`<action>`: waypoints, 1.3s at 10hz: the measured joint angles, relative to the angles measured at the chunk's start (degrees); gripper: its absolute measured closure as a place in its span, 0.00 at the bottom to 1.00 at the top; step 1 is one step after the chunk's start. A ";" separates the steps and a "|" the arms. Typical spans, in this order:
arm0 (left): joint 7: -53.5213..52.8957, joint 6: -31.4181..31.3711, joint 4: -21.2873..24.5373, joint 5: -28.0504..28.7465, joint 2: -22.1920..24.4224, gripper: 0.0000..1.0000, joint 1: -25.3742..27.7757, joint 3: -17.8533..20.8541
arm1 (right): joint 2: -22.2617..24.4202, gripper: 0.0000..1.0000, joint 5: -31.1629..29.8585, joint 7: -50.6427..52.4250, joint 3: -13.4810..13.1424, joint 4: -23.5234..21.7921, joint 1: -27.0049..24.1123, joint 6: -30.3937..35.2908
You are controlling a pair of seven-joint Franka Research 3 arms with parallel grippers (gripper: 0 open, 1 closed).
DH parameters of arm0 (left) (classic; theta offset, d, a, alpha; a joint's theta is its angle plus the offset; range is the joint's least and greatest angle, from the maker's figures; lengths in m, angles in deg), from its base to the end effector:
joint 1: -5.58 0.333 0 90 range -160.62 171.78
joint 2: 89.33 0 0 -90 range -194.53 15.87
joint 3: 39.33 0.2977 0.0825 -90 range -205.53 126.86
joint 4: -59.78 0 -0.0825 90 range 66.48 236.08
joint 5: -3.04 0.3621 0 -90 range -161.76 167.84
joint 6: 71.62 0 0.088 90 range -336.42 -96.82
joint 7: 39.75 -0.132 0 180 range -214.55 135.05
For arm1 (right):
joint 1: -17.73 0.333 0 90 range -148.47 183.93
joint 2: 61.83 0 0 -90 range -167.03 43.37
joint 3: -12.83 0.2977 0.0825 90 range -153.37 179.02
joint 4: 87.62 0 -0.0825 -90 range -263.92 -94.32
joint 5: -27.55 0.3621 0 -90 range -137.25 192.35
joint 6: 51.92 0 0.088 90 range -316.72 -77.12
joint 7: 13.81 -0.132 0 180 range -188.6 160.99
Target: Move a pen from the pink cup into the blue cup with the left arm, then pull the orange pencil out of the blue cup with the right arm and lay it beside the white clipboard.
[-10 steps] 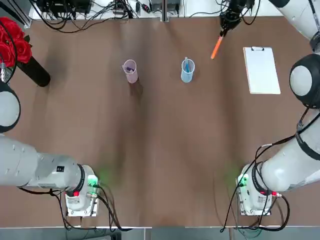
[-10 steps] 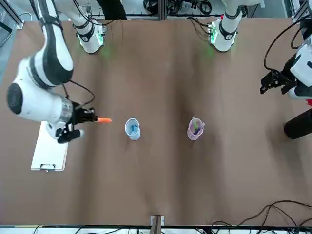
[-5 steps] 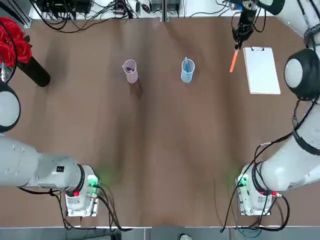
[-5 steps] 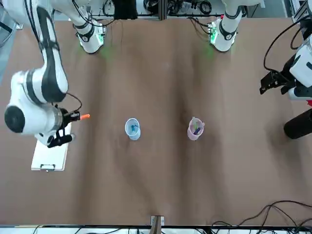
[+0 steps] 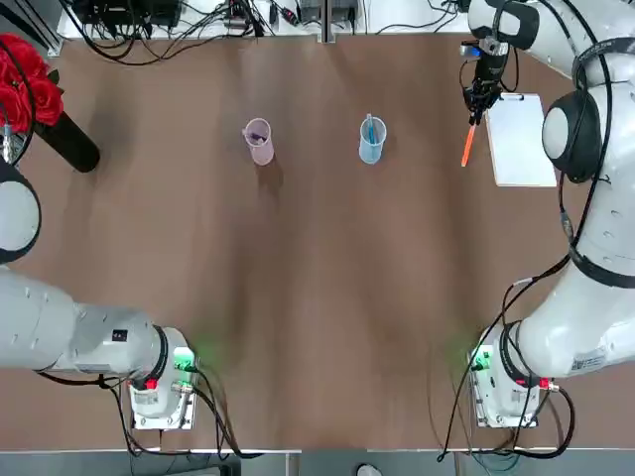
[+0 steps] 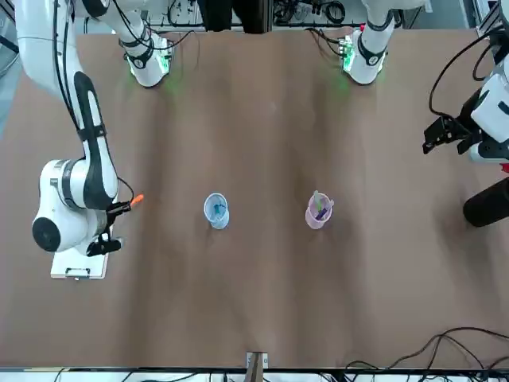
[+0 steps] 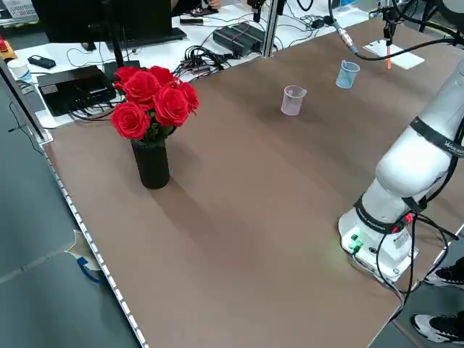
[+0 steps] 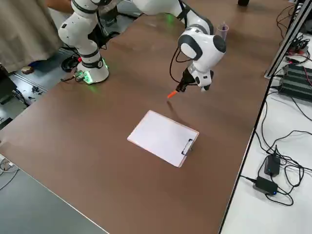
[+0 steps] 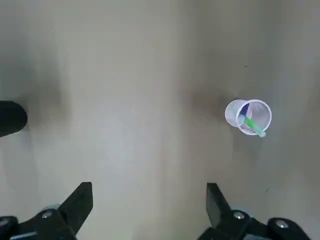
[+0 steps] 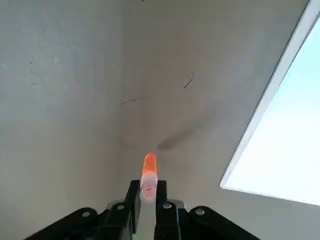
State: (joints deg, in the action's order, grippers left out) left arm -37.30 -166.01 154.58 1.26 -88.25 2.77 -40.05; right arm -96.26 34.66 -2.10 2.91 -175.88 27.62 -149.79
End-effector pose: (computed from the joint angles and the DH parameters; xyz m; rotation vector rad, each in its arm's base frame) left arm 0.5319 -0.0367 0.5601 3.1101 -0.0259 0.0157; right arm 0.6107 0.0249 0.2530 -3.0055 -0.2548 0.6419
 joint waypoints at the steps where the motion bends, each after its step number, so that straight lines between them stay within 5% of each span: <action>1: 0.00 0.00 0.02 0.00 -0.02 0.00 0.00 0.00 | -0.48 0.83 0.34 0.00 0.01 -0.02 0.02 -2.44; 9: 0.02 0.00 0.08 0.00 -0.33 0.00 0.03 0.03 | -8.55 0.83 3.48 2.41 0.03 0.06 -0.01 -21.77; 13: 0.03 0.00 0.08 0.00 -0.36 0.00 0.02 0.03 | -11.18 0.82 4.57 2.49 -0.03 2.49 -0.18 -23.93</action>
State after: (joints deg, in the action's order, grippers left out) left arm -37.27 -166.01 154.66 1.26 -88.62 2.80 -40.02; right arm -107.45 39.22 0.39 2.88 -173.40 27.44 -173.72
